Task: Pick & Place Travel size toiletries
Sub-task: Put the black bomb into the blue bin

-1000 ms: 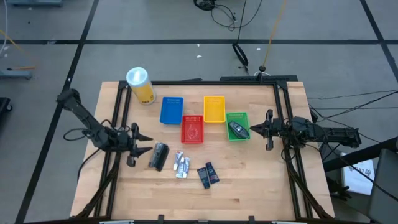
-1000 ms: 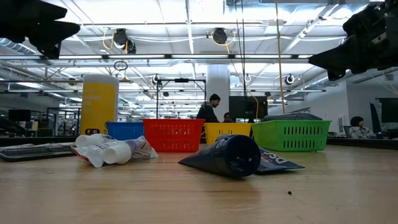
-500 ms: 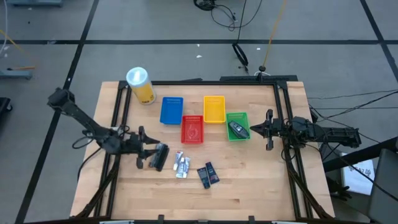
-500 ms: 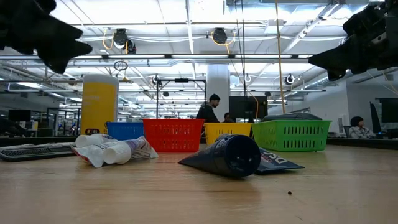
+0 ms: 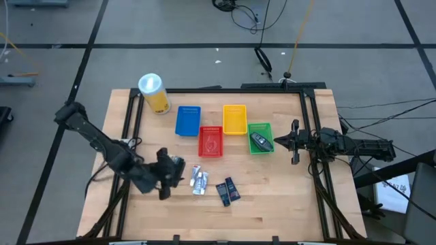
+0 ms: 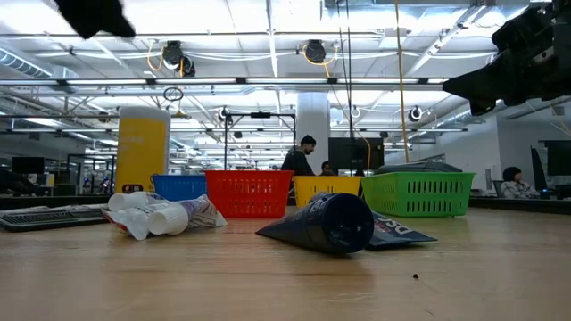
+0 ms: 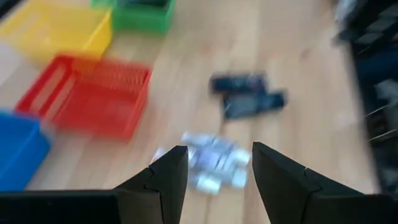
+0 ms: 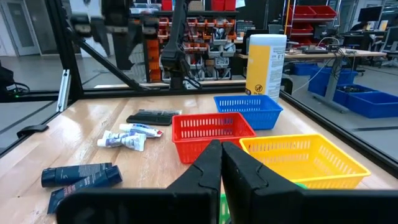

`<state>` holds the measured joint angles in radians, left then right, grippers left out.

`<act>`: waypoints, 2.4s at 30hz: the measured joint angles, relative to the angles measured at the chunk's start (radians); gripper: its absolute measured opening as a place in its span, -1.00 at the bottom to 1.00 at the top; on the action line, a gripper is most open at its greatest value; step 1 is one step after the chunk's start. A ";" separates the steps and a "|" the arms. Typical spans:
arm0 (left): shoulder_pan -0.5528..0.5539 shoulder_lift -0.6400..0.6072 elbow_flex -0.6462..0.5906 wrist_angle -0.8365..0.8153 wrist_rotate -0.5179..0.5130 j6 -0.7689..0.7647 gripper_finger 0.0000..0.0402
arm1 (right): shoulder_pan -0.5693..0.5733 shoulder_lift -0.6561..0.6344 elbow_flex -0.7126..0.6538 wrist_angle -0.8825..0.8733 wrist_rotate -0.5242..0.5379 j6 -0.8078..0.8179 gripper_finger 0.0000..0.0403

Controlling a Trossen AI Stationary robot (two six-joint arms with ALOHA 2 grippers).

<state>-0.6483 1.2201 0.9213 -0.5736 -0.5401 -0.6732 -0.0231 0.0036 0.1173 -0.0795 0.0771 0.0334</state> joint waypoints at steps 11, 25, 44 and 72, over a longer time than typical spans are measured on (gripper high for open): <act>0.077 0.259 0.044 -0.284 0.196 -0.410 -0.11 | 0.000 0.000 0.000 0.000 0.000 0.000 -0.98; 0.167 0.279 0.044 -0.451 0.200 -0.786 -0.11 | 0.000 0.000 0.000 0.000 0.000 0.000 -0.98; 0.285 0.281 -0.064 -0.447 0.329 -0.905 -0.10 | 0.000 0.000 0.000 0.000 0.000 0.000 -0.98; 0.380 0.282 -0.173 -0.134 0.452 -0.709 0.21 | 0.000 0.000 0.000 0.000 0.000 0.000 -0.98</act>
<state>-0.2687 1.5017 0.7479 -0.7079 -0.0879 -1.3822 -0.0227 0.0036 0.1169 -0.0793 0.0769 0.0334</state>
